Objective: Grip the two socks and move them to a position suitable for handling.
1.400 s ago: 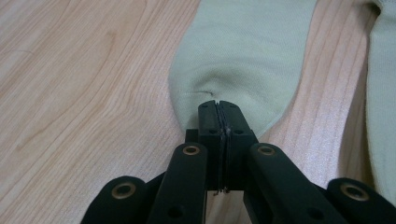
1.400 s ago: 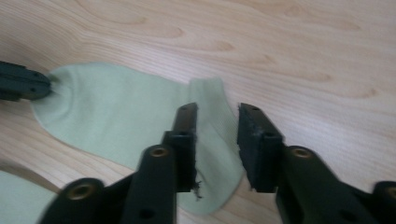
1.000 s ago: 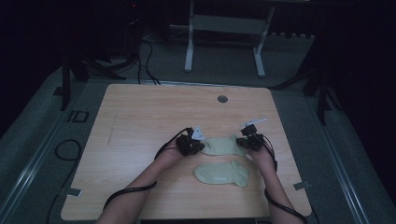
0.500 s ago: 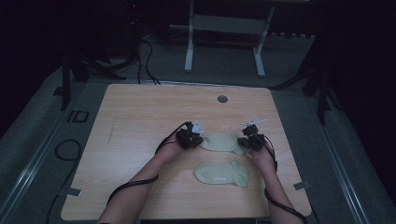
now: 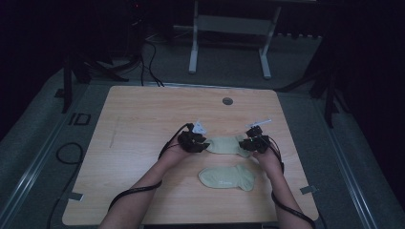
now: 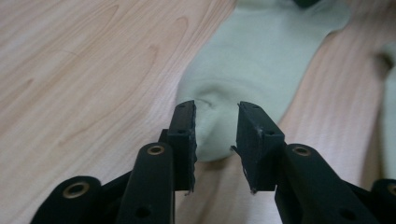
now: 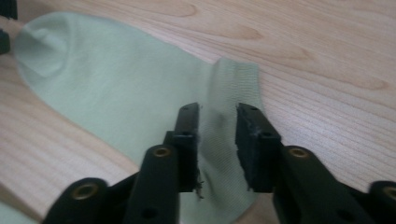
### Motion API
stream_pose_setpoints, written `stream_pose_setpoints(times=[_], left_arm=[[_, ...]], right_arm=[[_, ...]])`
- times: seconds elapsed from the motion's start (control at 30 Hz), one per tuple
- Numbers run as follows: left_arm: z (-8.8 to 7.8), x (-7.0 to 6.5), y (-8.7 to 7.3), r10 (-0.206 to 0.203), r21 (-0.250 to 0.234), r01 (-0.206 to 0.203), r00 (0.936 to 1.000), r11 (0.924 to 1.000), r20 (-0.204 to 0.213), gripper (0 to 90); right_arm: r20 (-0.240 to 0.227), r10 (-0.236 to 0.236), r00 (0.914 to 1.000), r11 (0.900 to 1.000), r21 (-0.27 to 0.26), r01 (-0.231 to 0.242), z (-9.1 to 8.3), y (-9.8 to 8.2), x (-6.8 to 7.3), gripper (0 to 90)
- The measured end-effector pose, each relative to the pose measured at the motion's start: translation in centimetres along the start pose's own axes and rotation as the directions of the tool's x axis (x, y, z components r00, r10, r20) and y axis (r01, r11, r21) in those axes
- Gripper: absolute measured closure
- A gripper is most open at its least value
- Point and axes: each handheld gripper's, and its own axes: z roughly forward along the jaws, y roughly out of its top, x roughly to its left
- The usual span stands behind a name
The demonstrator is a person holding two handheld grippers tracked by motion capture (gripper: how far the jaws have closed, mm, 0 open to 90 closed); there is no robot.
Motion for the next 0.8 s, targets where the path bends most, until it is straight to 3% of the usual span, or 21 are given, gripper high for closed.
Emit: stream_pose_setpoints(times=[0.17,0.27,0.33,0.37,0.4,0.57,0.67,0.8], left_arm=[[-1.1,-0.4,0.1,-0.017,0.018,0.017,0.9998,0.9997,-0.01,62.6],[-1.8,-1.0,0.2,-0.009,0.026,0.009,1.0,0.9996,-0.003,61.5],[-2.2,-1.3,0.2,-0.012,0.029,0.013,0.9999,0.9995,-0.012,60.0],[-2.6,-1.5,0.1,-0.037,0.024,0.037,0.9992,0.999,0.014,58.5],[-2.6,-1.5,0.1,-0.037,0.024,0.037,0.9992,0.999,0.014,58.4],[-2.9,-2.4,-0.3,-0.034,0.03,0.033,0.9993,0.999,0.017,51.7],[-3.1,-2.9,-0.6,-0.058,0.036,0.058,0.9983,0.9977,0.007,50.1],[-3.7,-3.4,-1.1,-0.067,0.037,0.067,0.9977,0.9971,0.004,47.7]], right_arm=[[-0.021,-0.047,0.9987,0.999,-0.013,0.047,-0.8,-0.1,0.7,51.3],[-0.012,-0.058,0.9982,0.998,0.0,0.058,-1.0,-0.1,1.0,50.6],[-0.025,-0.054,0.9982,0.999,-0.008,0.054,-1.2,-0.1,1.2,49.2],[-0.055,-0.018,0.9983,1.0,0.0,0.018,-1.2,0.0,1.2,43.5],[-0.068,-0.002,0.9977,1.0,-0.006,0.002,-1.3,-0.1,1.2,40.4],[-0.086,0.004,0.9963,0.999,-0.032,-0.007,-1.9,-0.6,1.3,31.0],[-0.084,-0.003,0.9964,0.999,-0.045,-0.001,-2.4,-0.9,1.4,29.8],[-0.11,0.022,0.9937,0.998,-0.063,-0.029,-3.2,-1.5,1.2,27.5]])
